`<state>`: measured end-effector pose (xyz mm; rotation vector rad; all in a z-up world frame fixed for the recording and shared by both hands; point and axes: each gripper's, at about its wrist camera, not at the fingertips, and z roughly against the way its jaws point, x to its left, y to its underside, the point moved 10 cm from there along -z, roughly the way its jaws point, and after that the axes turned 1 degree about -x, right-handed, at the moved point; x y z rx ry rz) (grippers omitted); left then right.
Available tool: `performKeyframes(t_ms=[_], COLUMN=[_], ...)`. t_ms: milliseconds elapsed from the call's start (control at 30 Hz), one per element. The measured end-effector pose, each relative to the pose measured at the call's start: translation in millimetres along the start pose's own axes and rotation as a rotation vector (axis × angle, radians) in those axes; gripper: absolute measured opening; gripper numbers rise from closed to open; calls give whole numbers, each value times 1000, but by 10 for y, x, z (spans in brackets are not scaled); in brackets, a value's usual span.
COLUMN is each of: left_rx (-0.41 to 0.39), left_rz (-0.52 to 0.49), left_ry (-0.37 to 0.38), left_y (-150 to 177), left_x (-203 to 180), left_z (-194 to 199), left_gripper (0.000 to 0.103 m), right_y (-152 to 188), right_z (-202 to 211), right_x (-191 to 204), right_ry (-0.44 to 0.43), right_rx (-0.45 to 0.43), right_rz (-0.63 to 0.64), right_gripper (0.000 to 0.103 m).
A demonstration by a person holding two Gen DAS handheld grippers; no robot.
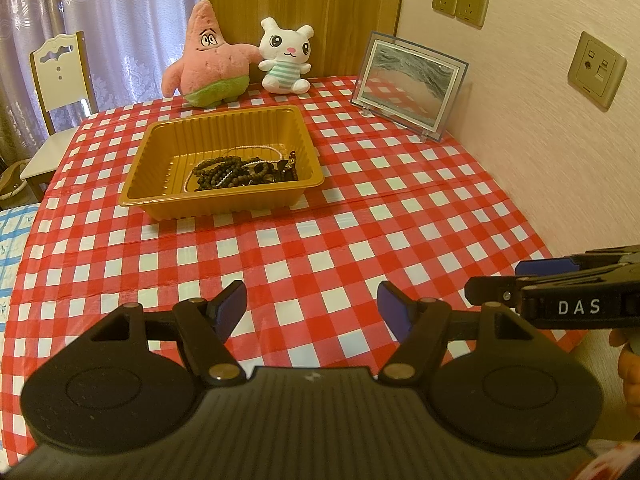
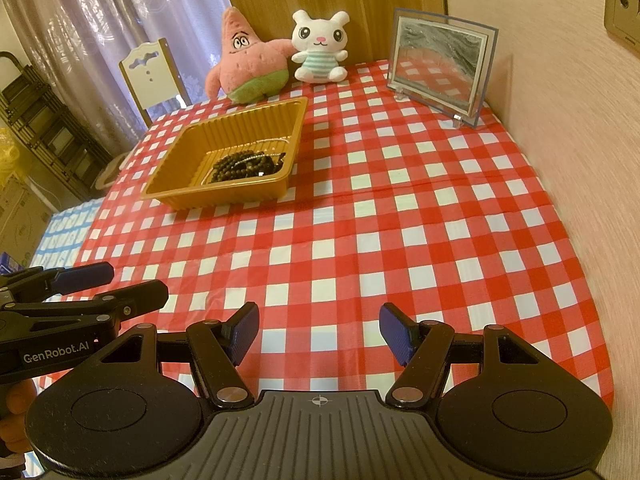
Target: Organize jewelry
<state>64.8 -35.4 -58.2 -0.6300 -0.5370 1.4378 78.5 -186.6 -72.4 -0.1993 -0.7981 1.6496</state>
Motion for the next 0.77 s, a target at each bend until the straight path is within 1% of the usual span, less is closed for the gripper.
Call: performKeyframes(t_ms=[767], left_rx=[6], left_rz=[3], left_ry=[2], left_y=[3], left_x=[-8], left_z=[-6], left_gripper=[70], right_y=[14], right_z=[-9], right_x=[1], right_ry=[-1], right_rx=[4], right_rz=[-2], right_gripper=[67])
